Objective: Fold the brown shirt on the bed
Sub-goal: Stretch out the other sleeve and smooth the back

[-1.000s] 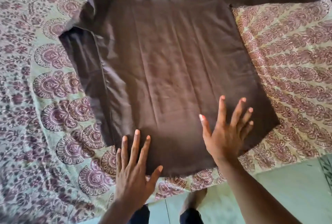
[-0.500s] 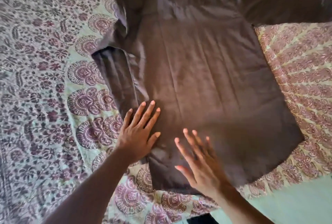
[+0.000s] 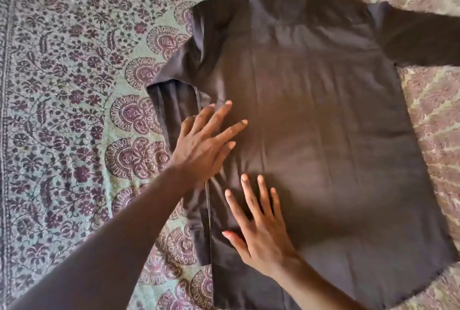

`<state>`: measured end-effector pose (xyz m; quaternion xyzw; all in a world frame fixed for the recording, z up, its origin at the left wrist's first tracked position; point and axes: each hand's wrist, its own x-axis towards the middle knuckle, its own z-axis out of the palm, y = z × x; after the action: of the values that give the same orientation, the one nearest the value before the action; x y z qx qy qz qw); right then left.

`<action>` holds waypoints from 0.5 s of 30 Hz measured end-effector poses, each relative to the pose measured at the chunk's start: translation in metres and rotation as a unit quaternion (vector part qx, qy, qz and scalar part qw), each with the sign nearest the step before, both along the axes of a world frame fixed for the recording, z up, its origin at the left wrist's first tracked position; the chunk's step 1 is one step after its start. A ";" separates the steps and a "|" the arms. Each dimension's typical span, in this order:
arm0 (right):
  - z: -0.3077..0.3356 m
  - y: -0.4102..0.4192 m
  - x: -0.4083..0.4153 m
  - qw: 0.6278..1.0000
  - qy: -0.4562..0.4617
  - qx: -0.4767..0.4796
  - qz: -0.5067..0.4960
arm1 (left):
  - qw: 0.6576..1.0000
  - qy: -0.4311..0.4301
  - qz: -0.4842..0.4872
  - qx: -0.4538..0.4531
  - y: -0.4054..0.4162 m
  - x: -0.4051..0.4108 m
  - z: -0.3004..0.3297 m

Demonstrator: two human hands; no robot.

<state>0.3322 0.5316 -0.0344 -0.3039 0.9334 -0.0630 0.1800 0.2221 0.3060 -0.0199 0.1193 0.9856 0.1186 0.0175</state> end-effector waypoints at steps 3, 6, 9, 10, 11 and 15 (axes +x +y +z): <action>0.004 0.010 -0.037 0.999 0.031 -0.022 0.023 | 0.998 -0.020 0.003 -0.067 -0.016 -0.047 -0.009; 0.006 0.005 -0.125 0.996 0.090 -0.014 -0.020 | 0.991 -0.038 0.108 -0.073 -0.034 -0.058 -0.023; -0.003 -0.015 -0.219 0.987 0.116 0.014 -0.111 | 0.981 -0.013 0.187 -0.052 -0.044 -0.063 -0.028; -0.008 -0.024 -0.238 0.985 0.106 0.020 -0.133 | 0.977 0.004 0.208 -0.039 -0.046 -0.069 -0.027; -0.012 -0.034 -0.249 0.986 0.090 0.026 -0.139 | 0.973 0.024 0.225 -0.031 -0.049 -0.075 -0.026; -0.023 -0.058 -0.235 0.996 0.077 0.021 -0.050 | 0.968 0.032 0.246 -0.044 -0.061 -0.106 -0.031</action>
<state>0.0974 0.4734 -0.0576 -0.2567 0.9597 -0.0283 0.1107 0.1163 0.2454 -0.0508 -0.1241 0.9889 0.0723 -0.0381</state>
